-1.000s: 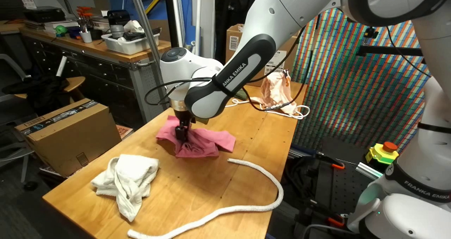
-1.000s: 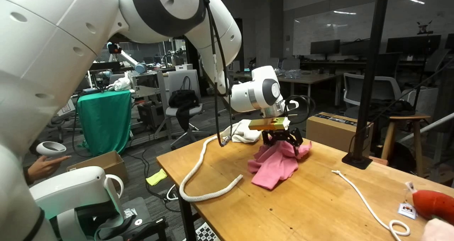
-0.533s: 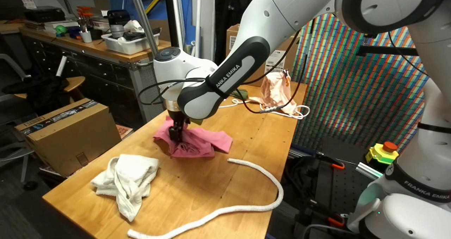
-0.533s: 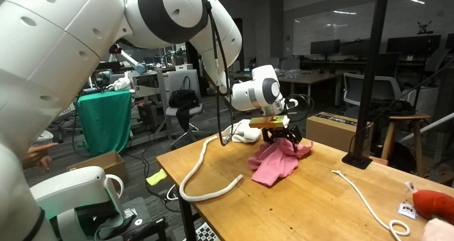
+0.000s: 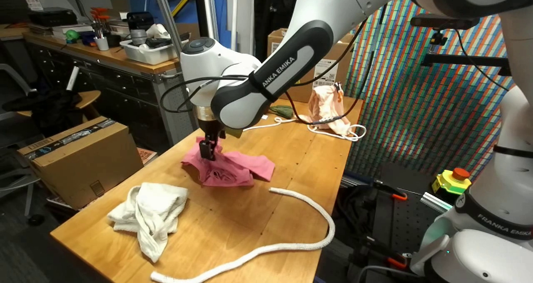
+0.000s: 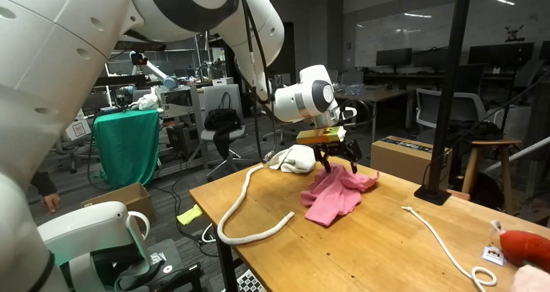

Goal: Spread the clothes and the objects across on the table

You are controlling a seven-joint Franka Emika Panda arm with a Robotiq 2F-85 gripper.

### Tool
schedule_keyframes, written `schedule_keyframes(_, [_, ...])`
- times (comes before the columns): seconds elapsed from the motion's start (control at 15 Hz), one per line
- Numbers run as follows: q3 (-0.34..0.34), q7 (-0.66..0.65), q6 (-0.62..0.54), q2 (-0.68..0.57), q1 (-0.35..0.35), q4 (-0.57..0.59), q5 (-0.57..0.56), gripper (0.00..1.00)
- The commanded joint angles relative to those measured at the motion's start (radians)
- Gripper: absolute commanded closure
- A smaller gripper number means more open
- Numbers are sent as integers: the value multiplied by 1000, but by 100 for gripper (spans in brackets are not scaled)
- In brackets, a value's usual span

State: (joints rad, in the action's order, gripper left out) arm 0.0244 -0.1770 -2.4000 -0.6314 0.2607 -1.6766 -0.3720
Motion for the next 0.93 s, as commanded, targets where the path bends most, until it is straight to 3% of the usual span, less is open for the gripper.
schedule_keyframes(0.0, [-3,3,19,142,3,-143,-1,0])
schedule_keyframes(0.4, [5,-21,59,284,-43,-325,5,0])
schedule_keyframes(0.87, [17,30,42,376,-187,-507,94,0])
